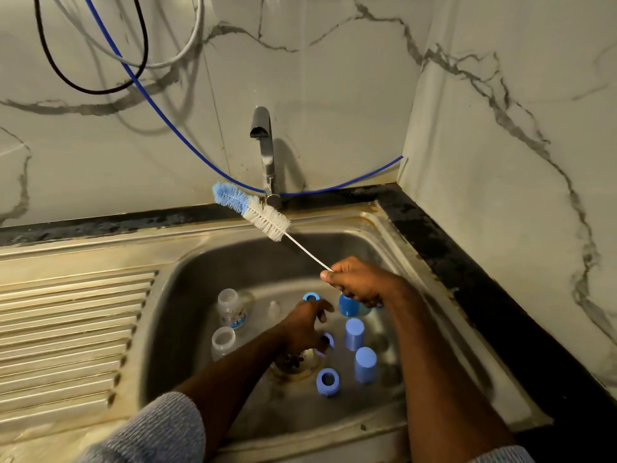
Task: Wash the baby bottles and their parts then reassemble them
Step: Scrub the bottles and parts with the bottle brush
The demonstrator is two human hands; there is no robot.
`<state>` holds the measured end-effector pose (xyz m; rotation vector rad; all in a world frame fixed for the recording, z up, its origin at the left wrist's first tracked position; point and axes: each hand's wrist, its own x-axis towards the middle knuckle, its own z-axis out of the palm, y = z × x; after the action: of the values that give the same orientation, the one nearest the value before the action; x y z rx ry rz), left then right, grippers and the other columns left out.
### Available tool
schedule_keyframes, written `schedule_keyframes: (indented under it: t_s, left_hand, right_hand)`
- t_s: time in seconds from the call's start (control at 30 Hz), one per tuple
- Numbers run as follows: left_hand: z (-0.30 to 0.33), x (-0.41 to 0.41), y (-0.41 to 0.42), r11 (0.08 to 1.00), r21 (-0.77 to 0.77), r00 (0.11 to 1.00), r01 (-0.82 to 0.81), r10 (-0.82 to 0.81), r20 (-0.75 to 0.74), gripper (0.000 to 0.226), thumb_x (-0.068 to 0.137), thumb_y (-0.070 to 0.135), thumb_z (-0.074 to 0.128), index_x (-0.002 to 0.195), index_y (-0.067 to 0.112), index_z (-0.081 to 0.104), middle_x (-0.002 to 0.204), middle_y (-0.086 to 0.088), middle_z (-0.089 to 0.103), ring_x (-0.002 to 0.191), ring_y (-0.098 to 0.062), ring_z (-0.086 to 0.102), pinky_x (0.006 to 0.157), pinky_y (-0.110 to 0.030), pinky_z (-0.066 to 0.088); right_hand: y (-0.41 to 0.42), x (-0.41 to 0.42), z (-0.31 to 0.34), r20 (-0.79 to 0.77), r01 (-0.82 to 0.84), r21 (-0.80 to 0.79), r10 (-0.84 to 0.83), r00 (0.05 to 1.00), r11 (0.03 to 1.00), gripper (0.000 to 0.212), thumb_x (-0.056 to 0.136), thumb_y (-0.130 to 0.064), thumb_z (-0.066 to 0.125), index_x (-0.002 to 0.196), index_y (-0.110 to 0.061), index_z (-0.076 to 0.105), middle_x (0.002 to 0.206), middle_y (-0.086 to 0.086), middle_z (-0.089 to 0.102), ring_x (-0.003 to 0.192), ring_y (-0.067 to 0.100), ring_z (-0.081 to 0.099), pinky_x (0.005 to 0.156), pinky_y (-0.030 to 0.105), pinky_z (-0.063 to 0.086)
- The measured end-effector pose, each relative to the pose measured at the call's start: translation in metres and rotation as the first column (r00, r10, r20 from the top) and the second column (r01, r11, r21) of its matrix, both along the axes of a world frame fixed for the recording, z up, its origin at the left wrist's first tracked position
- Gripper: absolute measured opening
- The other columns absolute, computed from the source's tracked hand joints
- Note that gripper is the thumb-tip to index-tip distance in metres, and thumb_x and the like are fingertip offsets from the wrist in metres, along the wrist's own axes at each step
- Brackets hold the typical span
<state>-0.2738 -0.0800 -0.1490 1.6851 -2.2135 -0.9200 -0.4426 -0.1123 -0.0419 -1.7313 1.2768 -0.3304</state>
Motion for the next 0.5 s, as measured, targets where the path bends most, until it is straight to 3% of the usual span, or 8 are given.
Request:
schedule_keyframes:
  t_s: [0.13,0.33,0.5]
  left_hand:
    - [0.012,-0.003,-0.002,0.998,-0.055,0.997,0.016,-0.02,-0.077,0.071,0.073,0.016,0.084,0.138,0.024,0.056,0.112,0.0,0.056,0.103,-0.021,0.052,0.092,-0.038,0.049]
    - [0.017,-0.029,0.002,0.982,-0.106,0.988,0.156,-0.155,0.017,0.06,0.085,0.024,0.079,0.141,0.022,0.057,0.127,-0.009,0.059,0.113,-0.025,0.052,0.098,-0.04,0.042]
    - [0.018,-0.032,0.006,0.987,-0.162,0.994,0.017,-0.033,-0.102,0.048,0.084,0.025,0.081,0.128,0.015,0.065,0.12,-0.006,0.063,0.108,-0.021,0.056,0.096,-0.041,0.046]
  right_hand:
    - [0.002,0.002,0.001,-0.019,-0.008,-0.008,0.008,1.0,1.0,0.045,0.099,-0.046,0.055,0.061,-0.023,0.05,0.046,-0.01,0.04,0.036,0.006,0.029,0.039,0.017,0.022]
    - [0.002,0.003,0.004,-0.038,-0.016,0.007,0.016,0.999,1.0,0.042,0.1,-0.043,0.054,0.064,-0.022,0.049,0.054,-0.004,0.039,0.04,0.008,0.028,0.04,0.017,0.023]
    - [0.003,0.005,0.005,-0.024,-0.028,-0.008,0.028,0.999,1.0,0.043,0.101,-0.042,0.055,0.064,-0.021,0.051,0.045,-0.008,0.042,0.033,0.005,0.032,0.036,0.014,0.025]
